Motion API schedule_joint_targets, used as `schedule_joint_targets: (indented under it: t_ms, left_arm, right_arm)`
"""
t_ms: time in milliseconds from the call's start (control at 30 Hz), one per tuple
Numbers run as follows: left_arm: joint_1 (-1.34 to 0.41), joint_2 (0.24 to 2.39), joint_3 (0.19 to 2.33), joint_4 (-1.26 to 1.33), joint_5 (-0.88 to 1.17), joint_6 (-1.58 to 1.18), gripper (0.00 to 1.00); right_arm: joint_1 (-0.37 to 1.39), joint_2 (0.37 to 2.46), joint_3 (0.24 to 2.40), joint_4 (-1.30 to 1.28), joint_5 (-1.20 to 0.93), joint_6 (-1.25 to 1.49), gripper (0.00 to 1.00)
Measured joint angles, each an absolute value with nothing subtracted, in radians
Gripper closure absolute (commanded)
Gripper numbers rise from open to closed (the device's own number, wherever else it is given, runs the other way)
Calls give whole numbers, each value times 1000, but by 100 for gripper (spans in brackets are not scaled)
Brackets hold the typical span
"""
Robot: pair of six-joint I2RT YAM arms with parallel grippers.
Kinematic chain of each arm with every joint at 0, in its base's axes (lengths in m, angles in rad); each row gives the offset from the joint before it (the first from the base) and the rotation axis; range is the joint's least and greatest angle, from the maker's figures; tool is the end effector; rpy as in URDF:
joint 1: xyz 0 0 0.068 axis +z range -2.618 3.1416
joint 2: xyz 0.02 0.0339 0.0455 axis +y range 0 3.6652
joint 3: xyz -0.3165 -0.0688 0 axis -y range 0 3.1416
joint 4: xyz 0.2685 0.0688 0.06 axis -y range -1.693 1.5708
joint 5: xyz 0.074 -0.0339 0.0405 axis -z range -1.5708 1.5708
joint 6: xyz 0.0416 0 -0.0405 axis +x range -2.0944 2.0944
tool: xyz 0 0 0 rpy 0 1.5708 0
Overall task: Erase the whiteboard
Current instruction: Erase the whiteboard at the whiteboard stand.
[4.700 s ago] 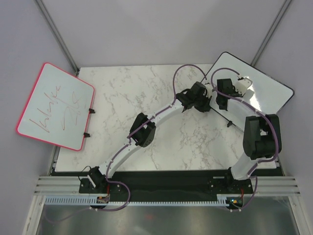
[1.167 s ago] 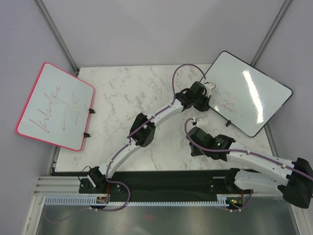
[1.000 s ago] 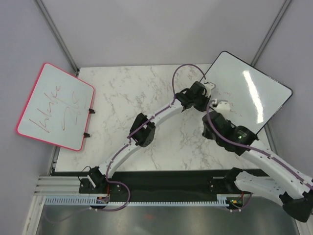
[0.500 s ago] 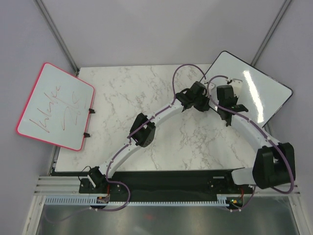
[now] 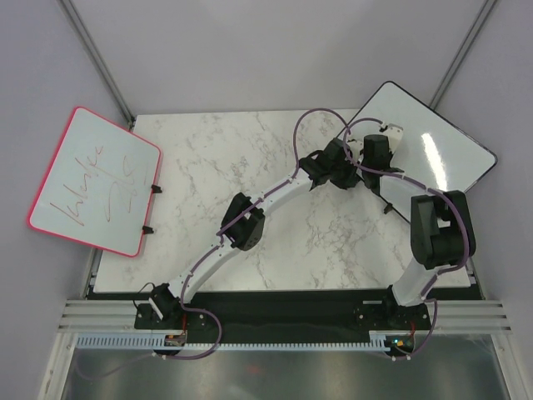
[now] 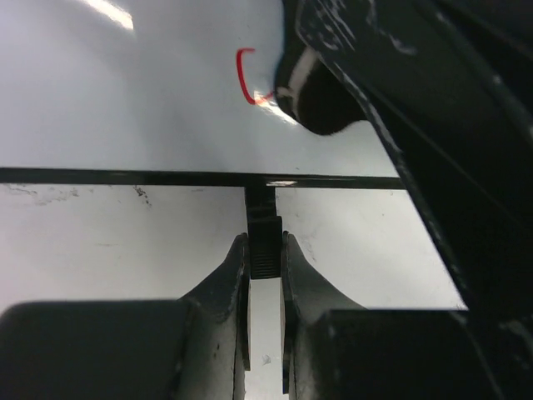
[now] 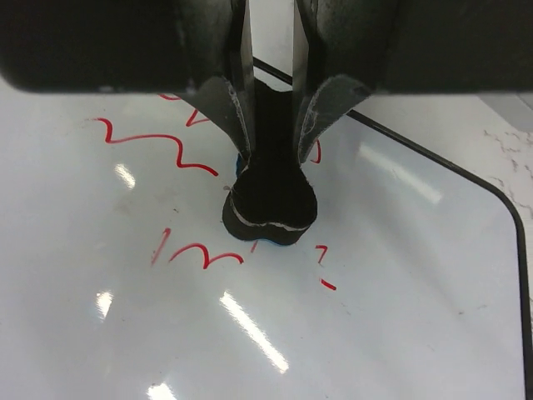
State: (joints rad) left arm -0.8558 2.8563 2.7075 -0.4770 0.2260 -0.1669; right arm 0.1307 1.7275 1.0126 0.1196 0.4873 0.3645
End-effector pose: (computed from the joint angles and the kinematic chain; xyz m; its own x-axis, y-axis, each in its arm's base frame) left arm 0.4460 -0.5279 0.1550 -0.5207 0.3528 -0.7774 0.7793 0.5683 -0.2641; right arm 0.4023 0.0332 0.2333 -0.4235 0.2620 -0.8672 0.4497 0.8918 0.0498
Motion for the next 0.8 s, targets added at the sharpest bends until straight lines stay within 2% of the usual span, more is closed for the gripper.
schedule_joint_targets:
  t_ms: [367, 800]
  left_arm:
    - [-855, 2871, 2735, -489, 222, -167, 98]
    - [-855, 2873, 2737, -497, 231, -167, 98]
  right_arm:
    - [129, 1716, 980, 196, 493, 391, 100]
    - [87, 1536, 846, -9, 630, 458, 100]
